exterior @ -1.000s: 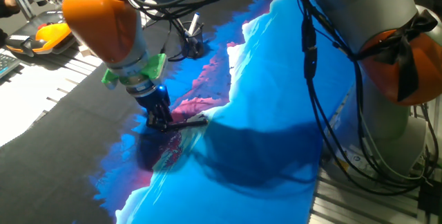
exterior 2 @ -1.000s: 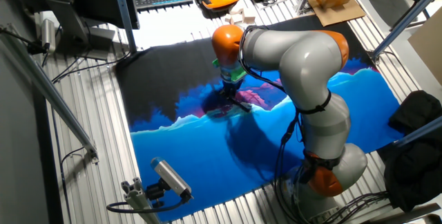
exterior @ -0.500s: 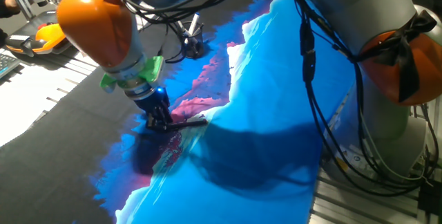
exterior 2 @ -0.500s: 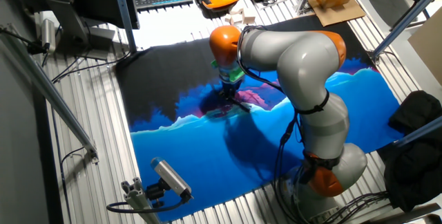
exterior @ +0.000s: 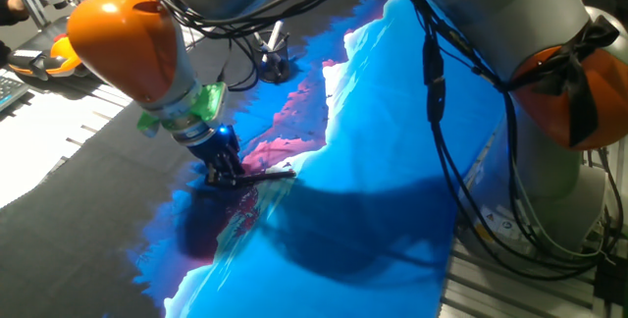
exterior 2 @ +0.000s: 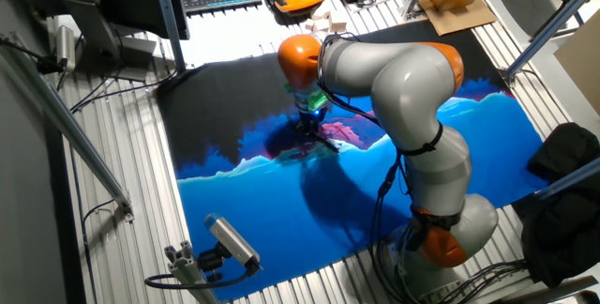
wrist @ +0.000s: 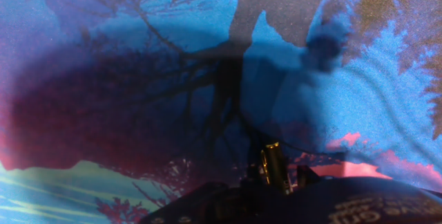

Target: Put the pen into the pen holder

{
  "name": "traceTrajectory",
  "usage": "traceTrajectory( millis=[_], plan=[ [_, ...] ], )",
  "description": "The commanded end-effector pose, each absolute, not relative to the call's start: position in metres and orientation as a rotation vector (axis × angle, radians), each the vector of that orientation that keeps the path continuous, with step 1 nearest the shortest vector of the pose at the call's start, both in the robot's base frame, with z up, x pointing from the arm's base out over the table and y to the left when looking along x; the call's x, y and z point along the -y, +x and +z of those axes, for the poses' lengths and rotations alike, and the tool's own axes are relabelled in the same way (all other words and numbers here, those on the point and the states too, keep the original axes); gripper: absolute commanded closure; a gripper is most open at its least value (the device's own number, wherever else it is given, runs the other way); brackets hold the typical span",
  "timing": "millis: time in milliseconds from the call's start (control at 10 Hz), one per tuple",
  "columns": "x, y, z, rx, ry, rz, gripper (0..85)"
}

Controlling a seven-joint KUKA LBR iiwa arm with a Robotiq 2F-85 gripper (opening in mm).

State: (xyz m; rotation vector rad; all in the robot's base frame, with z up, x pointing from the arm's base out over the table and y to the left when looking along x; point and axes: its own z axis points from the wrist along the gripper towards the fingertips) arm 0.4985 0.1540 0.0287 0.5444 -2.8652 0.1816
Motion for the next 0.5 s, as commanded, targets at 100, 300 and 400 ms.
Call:
traceTrajectory(
  millis=[100,300,400],
  plan=[
    [-0.1538,0.4987,0.0282,2.861,0.543,0.193,51.0],
    [-0.1536,0.4989,0.0264,2.859,0.541,0.200,51.0],
    [-0.1535,0.4988,0.0264,2.857,0.539,0.204,51.0]
  ],
)
